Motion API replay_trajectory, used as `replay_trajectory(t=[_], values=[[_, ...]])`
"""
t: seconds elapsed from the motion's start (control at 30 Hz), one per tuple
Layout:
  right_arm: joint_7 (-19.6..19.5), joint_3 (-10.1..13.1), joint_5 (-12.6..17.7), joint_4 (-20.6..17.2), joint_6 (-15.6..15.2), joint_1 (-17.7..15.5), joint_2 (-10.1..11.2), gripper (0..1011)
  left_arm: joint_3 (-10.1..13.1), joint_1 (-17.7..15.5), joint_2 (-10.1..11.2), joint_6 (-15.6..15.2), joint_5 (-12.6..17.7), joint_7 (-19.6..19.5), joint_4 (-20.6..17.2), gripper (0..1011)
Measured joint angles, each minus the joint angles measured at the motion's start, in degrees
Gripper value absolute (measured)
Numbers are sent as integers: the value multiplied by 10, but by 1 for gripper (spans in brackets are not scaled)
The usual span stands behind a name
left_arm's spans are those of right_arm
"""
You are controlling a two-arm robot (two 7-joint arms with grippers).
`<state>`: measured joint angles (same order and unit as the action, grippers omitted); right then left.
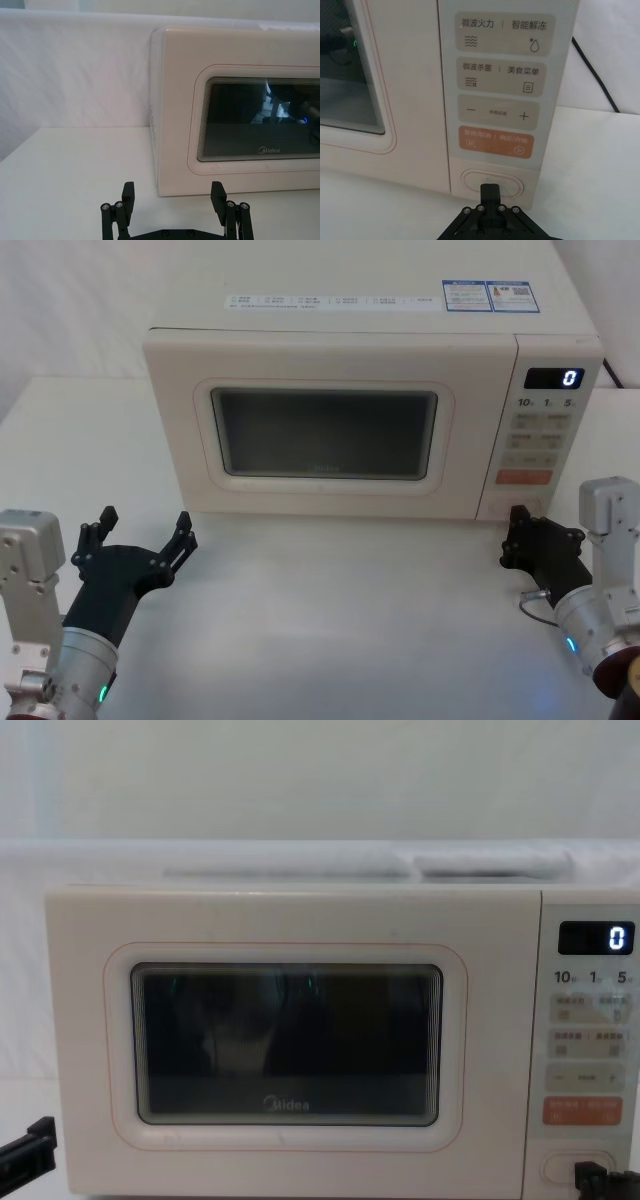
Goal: Press the button to open the microwave door with one hand; close the microwave door with the other hand.
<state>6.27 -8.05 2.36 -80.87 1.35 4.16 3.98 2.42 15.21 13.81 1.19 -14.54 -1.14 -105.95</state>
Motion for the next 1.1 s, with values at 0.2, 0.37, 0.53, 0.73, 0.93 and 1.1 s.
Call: replay_trajectory(t=[0.2, 0.37, 0.53, 0.73, 0.93, 1.1], values=[[-1, 2, 1, 0, 0, 1, 0, 0, 0, 0, 0, 0, 0, 0, 0, 1001], [-2, 3, 1, 1, 0, 3, -1, 0, 0, 0, 0, 0, 0, 0, 0, 1001], [-2, 4, 1, 3, 0, 5, -2, 0, 0, 0, 0, 0, 0, 0, 0, 1001], [-3, 5, 0, 7, 1, 9, -3, 0, 0, 0, 0, 0, 0, 0, 0, 1001], [-4, 5, -2, 18, 2, 18, -4, 0, 0, 0, 0, 0, 0, 0, 0, 1001], [-3, 4, -3, 26, 4, 23, -5, 0, 0, 0, 0, 0, 0, 0, 0, 1001]])
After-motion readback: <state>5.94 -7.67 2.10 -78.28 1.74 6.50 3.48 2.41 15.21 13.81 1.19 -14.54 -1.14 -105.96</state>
